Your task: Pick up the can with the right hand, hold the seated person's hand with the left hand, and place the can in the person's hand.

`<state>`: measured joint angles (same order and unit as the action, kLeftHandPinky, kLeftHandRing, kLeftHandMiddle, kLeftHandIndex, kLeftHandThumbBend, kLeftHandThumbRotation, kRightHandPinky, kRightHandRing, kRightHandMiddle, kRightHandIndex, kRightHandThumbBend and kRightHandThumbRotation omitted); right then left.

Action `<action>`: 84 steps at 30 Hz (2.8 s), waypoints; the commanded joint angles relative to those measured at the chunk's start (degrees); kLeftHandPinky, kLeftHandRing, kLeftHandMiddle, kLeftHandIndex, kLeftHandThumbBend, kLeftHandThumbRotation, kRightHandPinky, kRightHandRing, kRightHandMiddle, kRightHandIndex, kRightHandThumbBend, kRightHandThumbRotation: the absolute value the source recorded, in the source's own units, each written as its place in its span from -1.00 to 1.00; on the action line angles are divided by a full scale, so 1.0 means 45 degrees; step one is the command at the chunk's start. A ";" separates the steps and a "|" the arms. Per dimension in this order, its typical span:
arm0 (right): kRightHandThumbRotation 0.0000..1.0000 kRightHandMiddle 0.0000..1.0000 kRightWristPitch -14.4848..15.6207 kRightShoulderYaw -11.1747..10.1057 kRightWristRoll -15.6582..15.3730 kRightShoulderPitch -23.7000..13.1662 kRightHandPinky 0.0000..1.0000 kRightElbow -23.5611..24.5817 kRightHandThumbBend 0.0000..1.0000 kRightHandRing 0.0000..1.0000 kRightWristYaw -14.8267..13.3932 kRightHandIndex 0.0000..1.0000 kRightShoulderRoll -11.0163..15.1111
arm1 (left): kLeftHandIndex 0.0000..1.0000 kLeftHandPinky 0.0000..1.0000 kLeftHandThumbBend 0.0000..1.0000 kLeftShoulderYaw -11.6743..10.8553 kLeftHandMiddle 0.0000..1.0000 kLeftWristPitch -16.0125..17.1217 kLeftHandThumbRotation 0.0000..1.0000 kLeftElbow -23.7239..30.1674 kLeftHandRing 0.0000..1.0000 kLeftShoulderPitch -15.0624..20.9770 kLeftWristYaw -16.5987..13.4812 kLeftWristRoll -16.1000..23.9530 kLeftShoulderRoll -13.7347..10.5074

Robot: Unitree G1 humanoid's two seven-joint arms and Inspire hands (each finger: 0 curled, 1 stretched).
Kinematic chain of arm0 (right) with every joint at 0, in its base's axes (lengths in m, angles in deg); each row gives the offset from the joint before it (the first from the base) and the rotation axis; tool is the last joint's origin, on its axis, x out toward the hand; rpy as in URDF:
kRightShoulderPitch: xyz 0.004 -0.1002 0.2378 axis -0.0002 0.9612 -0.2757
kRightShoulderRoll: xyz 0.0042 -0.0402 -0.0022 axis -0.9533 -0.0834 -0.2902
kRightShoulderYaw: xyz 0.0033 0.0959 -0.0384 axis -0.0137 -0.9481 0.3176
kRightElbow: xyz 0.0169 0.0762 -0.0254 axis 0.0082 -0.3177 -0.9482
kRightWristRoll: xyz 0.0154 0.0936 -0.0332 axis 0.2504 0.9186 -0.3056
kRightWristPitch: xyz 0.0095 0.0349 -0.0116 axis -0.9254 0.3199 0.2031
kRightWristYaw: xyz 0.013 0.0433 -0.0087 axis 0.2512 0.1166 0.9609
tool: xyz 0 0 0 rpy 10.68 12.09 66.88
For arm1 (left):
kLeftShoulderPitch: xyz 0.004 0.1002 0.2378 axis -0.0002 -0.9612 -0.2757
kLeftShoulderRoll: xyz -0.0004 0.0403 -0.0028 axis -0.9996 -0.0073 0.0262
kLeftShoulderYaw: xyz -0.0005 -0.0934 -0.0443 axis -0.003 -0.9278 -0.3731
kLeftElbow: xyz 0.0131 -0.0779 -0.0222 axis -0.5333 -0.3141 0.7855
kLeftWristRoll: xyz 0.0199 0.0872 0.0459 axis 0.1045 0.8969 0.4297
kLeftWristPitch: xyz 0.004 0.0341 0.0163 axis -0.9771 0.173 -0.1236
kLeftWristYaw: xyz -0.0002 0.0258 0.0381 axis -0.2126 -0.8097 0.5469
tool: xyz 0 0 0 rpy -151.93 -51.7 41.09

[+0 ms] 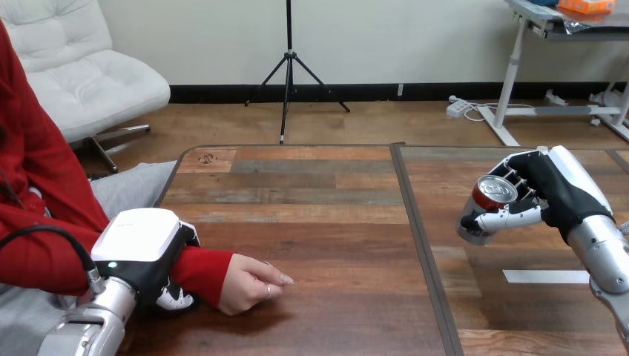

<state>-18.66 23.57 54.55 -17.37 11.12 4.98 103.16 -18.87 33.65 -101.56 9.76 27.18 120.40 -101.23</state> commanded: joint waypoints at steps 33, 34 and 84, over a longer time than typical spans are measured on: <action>-1.00 -0.12 -0.0105 -0.0315 0.0223 -0.0664 -0.26 0.0859 0.70 -0.19 -0.0251 -0.10 0.0061 | -0.07 -0.25 0.62 -0.0058 -0.09 0.1030 -1.00 -0.0278 -0.15 0.0419 -0.0359 -0.1294 0.0032; -1.00 -0.12 -0.0108 -0.0316 0.0228 -0.0663 -0.25 0.0863 0.71 -0.19 -0.0244 -0.10 0.0051 | -0.08 -0.25 0.62 -0.0072 -0.10 0.1029 -1.00 -0.0259 -0.15 0.0412 -0.0372 -0.1355 0.0035; -1.00 -0.09 0.0866 -0.0010 -0.0025 -0.1044 -0.20 0.1156 0.67 -0.16 -0.0338 -0.08 -0.0964 | -0.17 -0.38 0.60 -0.1594 -0.18 0.1132 -1.00 0.1979 -0.25 0.0535 -0.1115 -0.2630 -0.0207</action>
<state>-15.21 23.87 54.31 -17.37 11.78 4.81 99.63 -22.43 37.44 -98.74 7.68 25.34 109.62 -101.18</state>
